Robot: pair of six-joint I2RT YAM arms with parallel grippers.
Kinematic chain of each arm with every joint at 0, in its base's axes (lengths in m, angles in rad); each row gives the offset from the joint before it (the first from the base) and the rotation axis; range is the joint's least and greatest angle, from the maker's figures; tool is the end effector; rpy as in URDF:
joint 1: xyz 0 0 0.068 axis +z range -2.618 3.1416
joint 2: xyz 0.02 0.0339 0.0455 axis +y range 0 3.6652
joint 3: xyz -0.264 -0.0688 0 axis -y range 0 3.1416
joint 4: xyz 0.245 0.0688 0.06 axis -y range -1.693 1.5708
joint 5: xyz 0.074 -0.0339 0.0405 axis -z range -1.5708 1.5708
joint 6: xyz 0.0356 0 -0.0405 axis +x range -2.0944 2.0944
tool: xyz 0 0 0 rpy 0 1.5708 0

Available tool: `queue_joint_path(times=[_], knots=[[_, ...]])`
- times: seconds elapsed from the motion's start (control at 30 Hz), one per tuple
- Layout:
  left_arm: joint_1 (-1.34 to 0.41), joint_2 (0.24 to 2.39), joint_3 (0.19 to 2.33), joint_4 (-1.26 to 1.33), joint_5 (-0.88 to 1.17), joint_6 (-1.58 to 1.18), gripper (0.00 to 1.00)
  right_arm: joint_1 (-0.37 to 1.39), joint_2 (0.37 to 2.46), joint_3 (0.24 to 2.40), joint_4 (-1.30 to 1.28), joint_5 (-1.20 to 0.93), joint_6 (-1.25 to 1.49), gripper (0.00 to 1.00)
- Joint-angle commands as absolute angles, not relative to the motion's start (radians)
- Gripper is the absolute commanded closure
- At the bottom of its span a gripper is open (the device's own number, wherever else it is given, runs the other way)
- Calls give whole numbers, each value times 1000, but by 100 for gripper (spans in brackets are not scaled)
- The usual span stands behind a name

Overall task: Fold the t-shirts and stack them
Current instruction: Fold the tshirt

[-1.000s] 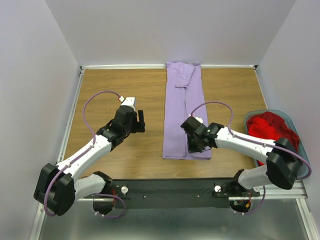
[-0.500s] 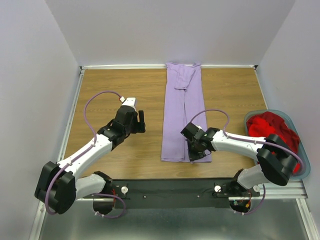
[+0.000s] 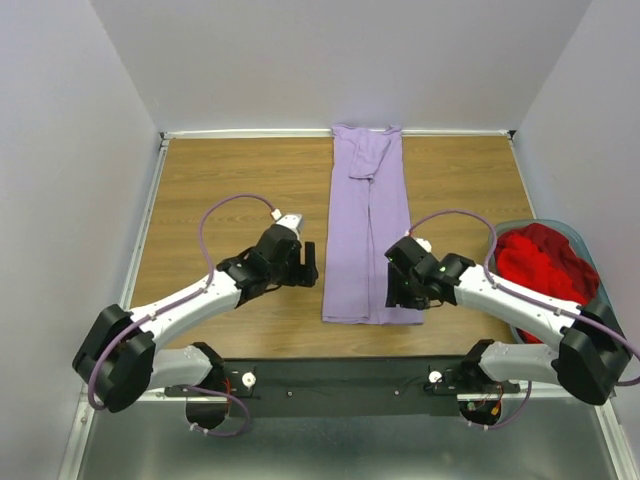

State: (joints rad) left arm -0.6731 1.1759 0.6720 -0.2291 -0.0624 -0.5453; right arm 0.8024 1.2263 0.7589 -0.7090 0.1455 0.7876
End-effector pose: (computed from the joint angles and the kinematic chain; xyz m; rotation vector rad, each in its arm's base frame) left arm 0.1917 -0.1500 0.2181 0.1182 2.3628 -0.5421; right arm 0.1556 0.1536 0.2043 0.0197 2.7523 0.2521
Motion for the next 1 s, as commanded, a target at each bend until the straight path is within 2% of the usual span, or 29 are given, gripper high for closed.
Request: queue_joint_path(times=[0.0, 0.17, 0.37, 0.57, 0.73, 0.97], knots=[[-748, 1238, 673, -273, -23, -638, 19, 741, 1194, 690, -827, 224, 833, 39], [-822, 1301, 701, -279, -32, -666, 19, 666, 1151, 658, -850, 238, 836, 34], [-862, 1376, 750, -314, -55, -669, 19, 638, 1213, 649, -850, 247, 856, 37], [-876, 1394, 759, -319, -64, -675, 19, 638, 1267, 638, -810, 238, 862, 45], [-891, 1402, 765, -325, -67, -676, 21, 637, 1315, 627, -793, 236, 867, 57], [-897, 1417, 761, -339, -74, -689, 23, 638, 1358, 623, -779, 184, 833, 67]])
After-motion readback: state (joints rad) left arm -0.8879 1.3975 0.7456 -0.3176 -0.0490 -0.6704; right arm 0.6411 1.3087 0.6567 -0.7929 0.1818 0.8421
